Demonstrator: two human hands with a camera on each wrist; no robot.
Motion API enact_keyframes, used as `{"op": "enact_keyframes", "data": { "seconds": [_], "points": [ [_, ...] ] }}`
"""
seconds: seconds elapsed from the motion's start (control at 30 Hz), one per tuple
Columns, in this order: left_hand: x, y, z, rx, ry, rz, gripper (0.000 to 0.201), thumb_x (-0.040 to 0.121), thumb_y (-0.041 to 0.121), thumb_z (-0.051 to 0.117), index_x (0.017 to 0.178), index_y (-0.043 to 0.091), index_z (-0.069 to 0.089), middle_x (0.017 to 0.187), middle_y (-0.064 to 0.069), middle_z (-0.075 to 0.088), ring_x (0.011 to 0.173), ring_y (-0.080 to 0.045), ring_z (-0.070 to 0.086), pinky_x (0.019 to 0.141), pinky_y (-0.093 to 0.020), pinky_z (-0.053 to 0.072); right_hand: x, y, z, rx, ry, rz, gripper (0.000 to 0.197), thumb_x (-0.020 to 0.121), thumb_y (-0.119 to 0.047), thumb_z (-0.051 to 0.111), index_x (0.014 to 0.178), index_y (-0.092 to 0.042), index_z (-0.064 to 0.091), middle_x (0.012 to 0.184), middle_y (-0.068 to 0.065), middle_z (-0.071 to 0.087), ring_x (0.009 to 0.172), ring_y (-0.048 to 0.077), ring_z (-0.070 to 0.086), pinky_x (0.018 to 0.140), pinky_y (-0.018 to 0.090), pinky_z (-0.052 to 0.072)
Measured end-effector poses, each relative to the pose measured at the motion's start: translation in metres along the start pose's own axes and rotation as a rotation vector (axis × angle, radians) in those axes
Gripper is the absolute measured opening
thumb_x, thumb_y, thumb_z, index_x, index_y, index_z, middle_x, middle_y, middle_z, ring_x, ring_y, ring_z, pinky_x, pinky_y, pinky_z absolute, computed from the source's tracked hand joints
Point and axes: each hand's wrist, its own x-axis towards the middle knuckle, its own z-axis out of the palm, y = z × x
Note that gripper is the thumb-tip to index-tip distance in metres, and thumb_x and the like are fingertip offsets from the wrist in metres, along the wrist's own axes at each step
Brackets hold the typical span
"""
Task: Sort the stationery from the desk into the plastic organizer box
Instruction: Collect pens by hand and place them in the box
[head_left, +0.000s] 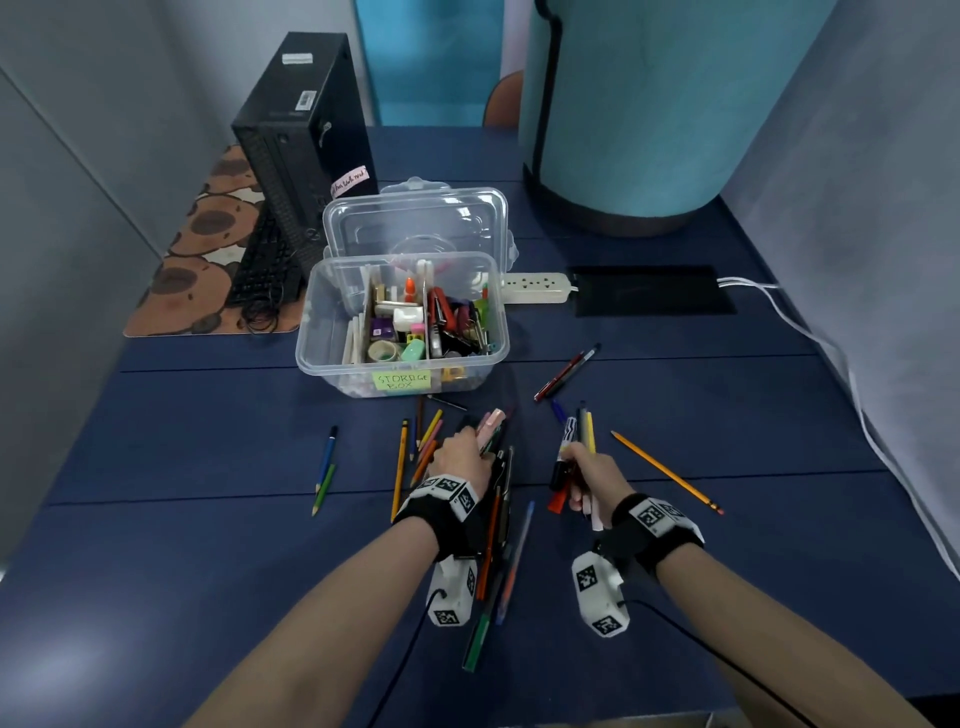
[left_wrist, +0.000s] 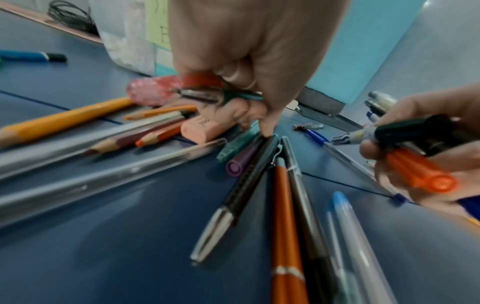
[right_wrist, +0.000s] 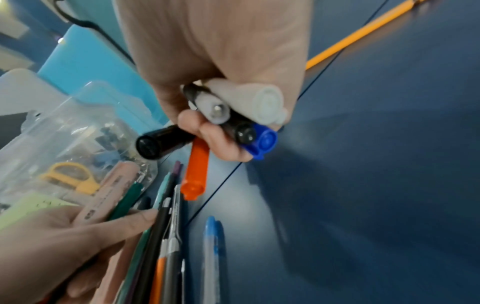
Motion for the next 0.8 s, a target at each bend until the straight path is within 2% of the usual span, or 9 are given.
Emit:
{"op": "enact_keyframes", "data": {
  "seconds": [0.23,0.37,0.43,0.5,0.53,0.6,0.63,0.7,0.8],
  "points": [
    [0.007,0.015,0.002,0.098,-0.062,-0.026,0.045,0.088,0.031,0.063,0.122,0.005,0.047,0.122,-0.015,0.058,0.111,-0.034,0.059,0.084,-0.040,0.051,-0.011,-0.001,-0.009,0.042,-0.067,0.003,0.023,0.089,-0.019,0.049,0.069,-0.006,0.049,0.041,0.008,0.044,0.032,0.017,0.039,0.040,0.023,0.031],
    [0.014,0.015,-0.004,0.129,-0.124,0.017,0.043,0.086,0.033,0.065,0.118,0.005,0.054,0.118,-0.014,0.060,0.108,-0.032,0.061,0.083,-0.038,0.052,-0.013,-0.001,-0.008,0.132,-0.101,0.022,0.018,0.087,-0.018,0.050,0.074,-0.005,0.052,0.065,0.019,0.056,0.035,0.016,0.039,0.041,0.022,0.031],
    [0.017,0.013,-0.006,0.088,-0.145,0.031,0.041,0.085,0.033,0.065,0.114,0.005,0.057,0.114,-0.014,0.062,0.103,-0.032,0.062,0.081,-0.037,0.052,-0.014,-0.003,-0.008,0.172,-0.102,0.026,0.017,0.087,-0.017,0.049,0.076,-0.004,0.053,0.066,0.021,0.057,0.035,0.017,0.038,0.040,0.022,0.031],
    [0.019,0.008,-0.012,-0.012,-0.175,0.041,0.036,0.084,0.035,0.067,0.105,0.006,0.061,0.101,-0.013,0.066,0.092,-0.030,0.065,0.072,-0.032,0.051,-0.013,-0.006,-0.007,0.189,-0.098,0.027,0.016,0.087,-0.018,0.050,0.080,-0.004,0.052,0.064,0.020,0.052,0.034,0.017,0.037,0.039,0.022,0.032],
    [0.020,0.005,-0.018,-0.106,-0.197,0.047,0.031,0.083,0.035,0.068,0.093,0.007,0.061,0.088,-0.012,0.065,0.079,-0.027,0.064,0.063,-0.029,0.048,-0.013,-0.007,-0.006,0.195,-0.090,0.027,0.016,0.087,-0.019,0.050,0.081,-0.004,0.052,0.064,0.019,0.050,0.035,0.018,0.037,0.038,0.023,0.033],
    [0.021,-0.005,-0.030,-0.398,-0.253,0.057,0.034,0.084,0.032,0.070,0.068,0.010,0.049,0.058,-0.009,0.054,0.047,-0.019,0.053,0.048,-0.026,0.038,-0.014,-0.011,-0.005,0.203,-0.073,0.031,0.017,0.088,-0.021,0.051,0.083,-0.005,0.051,0.065,0.018,0.047,0.034,0.017,0.038,0.038,0.022,0.037],
    [0.019,-0.010,-0.037,-0.558,-0.276,0.062,0.040,0.085,0.029,0.070,0.062,0.012,0.042,0.049,-0.006,0.047,0.037,-0.016,0.045,0.043,-0.025,0.035,-0.015,-0.013,-0.005,0.209,-0.070,0.036,0.018,0.089,-0.022,0.051,0.083,-0.005,0.051,0.067,0.018,0.046,0.034,0.017,0.038,0.038,0.022,0.038],
    [0.009,-0.017,-0.053,-0.808,-0.324,0.049,0.042,0.088,0.024,0.068,0.060,0.013,0.038,0.040,-0.002,0.041,0.031,-0.014,0.037,0.039,-0.025,0.033,-0.016,-0.017,-0.002,0.228,-0.079,0.043,0.017,0.090,-0.021,0.050,0.083,-0.005,0.051,0.071,0.018,0.047,0.033,0.015,0.040,0.038,0.021,0.040],
    [-0.006,-0.023,-0.074,-1.014,-0.412,0.001,0.032,0.090,0.023,0.065,0.068,0.013,0.044,0.041,0.002,0.039,0.033,-0.011,0.035,0.038,-0.022,0.032,-0.018,-0.024,0.005,0.246,-0.101,0.042,0.014,0.090,-0.020,0.050,0.083,-0.008,0.051,0.073,0.016,0.048,0.032,0.014,0.040,0.038,0.020,0.040]
  ]
}}
